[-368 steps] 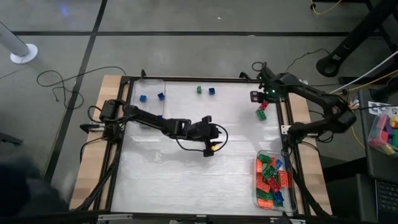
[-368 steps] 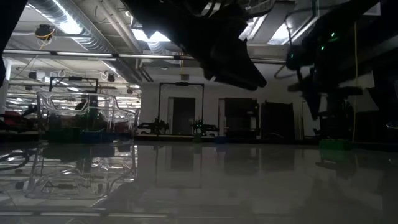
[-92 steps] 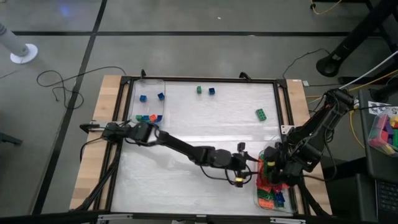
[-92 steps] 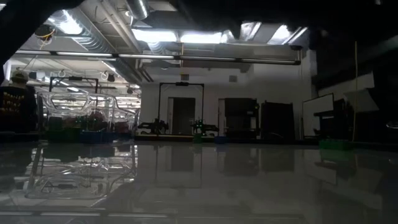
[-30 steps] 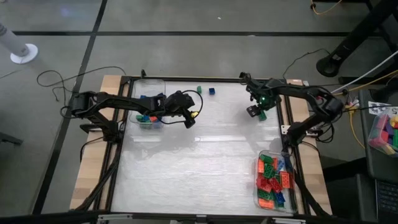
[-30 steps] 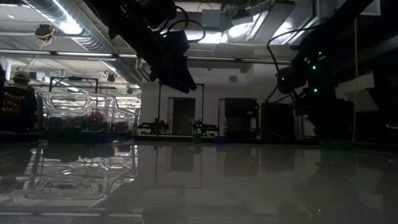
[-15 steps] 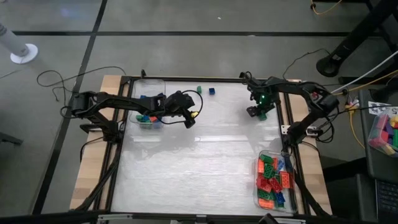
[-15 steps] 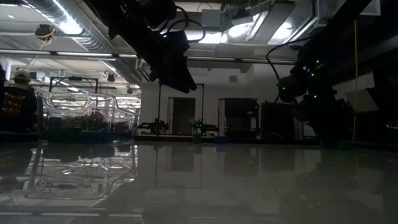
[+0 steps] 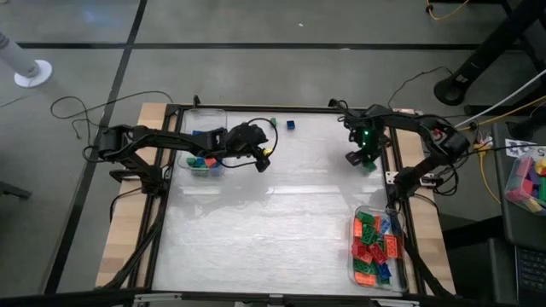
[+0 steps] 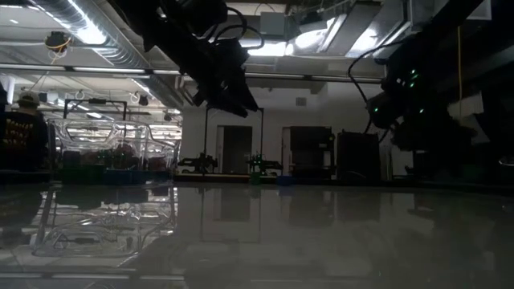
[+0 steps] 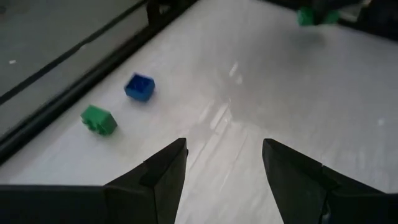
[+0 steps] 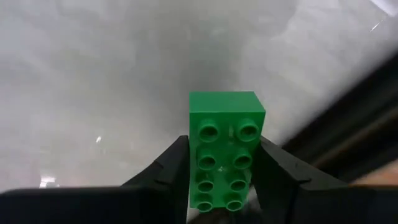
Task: Sort blocks by size
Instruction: Put the 8 stud green game piece into the bottom transparent bin
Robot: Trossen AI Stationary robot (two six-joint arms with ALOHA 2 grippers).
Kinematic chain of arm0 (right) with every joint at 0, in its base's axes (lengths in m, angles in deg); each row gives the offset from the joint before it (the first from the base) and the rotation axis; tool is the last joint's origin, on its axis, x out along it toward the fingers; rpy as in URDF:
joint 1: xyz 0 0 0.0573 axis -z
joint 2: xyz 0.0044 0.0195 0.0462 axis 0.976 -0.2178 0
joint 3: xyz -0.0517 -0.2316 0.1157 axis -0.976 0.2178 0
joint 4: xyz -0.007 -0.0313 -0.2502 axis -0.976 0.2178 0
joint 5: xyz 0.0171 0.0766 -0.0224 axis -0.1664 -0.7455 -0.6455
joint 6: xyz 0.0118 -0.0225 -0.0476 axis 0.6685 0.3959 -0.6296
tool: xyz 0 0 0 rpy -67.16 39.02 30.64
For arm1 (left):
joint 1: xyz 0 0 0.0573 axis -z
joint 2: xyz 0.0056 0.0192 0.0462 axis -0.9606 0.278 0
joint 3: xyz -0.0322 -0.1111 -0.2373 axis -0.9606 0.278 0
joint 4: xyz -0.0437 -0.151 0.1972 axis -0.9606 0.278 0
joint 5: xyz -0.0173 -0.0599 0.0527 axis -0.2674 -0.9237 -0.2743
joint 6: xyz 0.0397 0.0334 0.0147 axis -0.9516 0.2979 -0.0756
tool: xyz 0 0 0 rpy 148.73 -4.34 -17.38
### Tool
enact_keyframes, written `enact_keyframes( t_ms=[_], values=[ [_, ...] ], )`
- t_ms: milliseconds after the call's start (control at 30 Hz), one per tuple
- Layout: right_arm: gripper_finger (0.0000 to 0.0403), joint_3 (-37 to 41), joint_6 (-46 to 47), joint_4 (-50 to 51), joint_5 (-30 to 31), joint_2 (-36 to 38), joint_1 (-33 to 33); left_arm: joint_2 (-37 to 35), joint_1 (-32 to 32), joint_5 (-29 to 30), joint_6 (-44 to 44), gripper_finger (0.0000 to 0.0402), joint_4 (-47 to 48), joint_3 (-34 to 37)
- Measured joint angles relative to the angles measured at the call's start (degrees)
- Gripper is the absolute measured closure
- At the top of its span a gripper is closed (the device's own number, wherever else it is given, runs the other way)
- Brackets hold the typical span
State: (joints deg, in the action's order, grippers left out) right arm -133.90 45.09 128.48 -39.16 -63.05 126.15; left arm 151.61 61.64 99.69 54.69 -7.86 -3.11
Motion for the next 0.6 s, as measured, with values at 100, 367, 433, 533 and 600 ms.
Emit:
enact_keyframes(
  t_ms=[100, 367, 433, 533, 600],
  values=[
    [0.0269, 0.0, -0.9, 4.7, -0.4, 4.3, 0.0, 0.0, -0.7, 0.0, -0.2, 0.0204, -2.6, 0.0],
    [0.0264, 0.0, -0.8, 11.2, -5.0, 22.4, 0.0, 0.8, -2.2, 0.0, 0.0, 0.0204, -8.8, 0.0],
    [0.0264, 0.0, 0.4, 11.4, -9.2, 27.8, 0.0, 2.1, -2.5, 0.1, -0.2, 0.0204, -11.8, 0.0],
    [0.0260, 0.0, 1.0, 11.4, -16.4, 35.9, 0.0, 5.0, -3.0, 0.2, -0.3, 0.0204, -16.1, -0.1],
    [0.0260, 0.0, 1.4, 11.3, -20.1, 41.5, 0.0, 6.6, -3.8, 0.2, -0.3, 0.0204, -18.6, -0.1]
  ],
)
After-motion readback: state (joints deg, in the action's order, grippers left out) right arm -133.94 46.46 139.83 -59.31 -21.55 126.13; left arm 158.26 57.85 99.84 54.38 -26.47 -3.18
